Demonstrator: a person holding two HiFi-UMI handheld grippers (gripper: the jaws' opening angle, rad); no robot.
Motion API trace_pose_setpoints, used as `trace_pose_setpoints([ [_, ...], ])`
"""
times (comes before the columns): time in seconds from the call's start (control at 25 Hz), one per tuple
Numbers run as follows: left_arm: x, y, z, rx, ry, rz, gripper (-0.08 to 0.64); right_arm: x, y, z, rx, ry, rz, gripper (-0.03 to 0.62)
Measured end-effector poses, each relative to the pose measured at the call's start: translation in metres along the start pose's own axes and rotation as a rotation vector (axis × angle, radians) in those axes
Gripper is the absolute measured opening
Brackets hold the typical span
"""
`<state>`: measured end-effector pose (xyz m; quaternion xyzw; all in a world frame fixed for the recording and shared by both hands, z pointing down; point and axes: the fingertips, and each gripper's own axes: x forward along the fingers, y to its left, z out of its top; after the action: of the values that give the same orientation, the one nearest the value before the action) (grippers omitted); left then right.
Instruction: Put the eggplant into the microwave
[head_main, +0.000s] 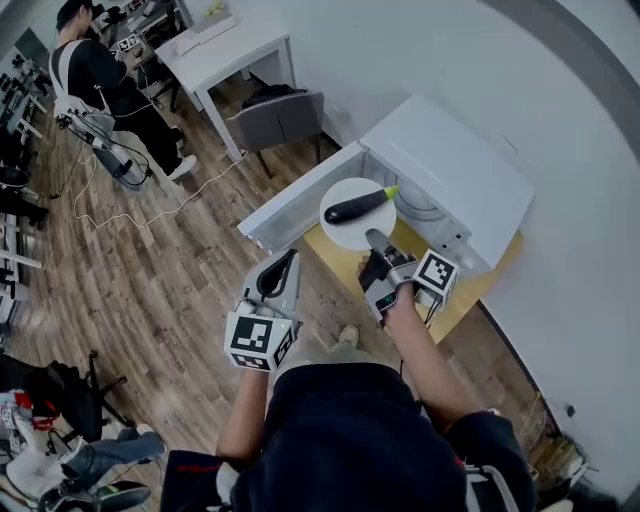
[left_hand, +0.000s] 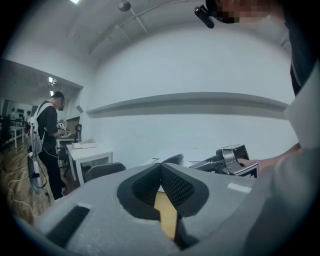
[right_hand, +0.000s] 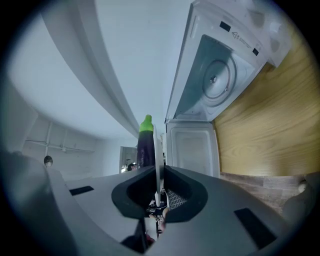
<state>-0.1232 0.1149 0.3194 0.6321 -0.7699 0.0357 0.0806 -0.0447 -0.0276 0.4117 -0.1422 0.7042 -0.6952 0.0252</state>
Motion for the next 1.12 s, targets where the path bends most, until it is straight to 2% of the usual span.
trace_pose_setpoints([
  [0.36, 0.051, -0.006, -0.013, 0.006, 0.068, -0.189, 0.014, -0.004, -0.037, 0.011, 0.061, -0.118, -0.076, 0.028],
  [0.72, 0.103, -0.004, -0.03, 0.053, 0.13, -0.432, 0.014, -0.001, -0.08, 0.027, 0.149, -0.331, -0.134, 0.028],
  [1.0, 0.137, -0.015, -0.051, 0.059, 0.186, -0.558, 0.014, -0.002, -0.11, 0.048, 0.197, -0.443, -0.141, 0.028],
  [1.12, 0.146, -0.018, -0.061, 0.064, 0.216, -0.607, 0.014, -0.003, -0.125, 0.055, 0.216, -0.481, -0.178, 0.028],
])
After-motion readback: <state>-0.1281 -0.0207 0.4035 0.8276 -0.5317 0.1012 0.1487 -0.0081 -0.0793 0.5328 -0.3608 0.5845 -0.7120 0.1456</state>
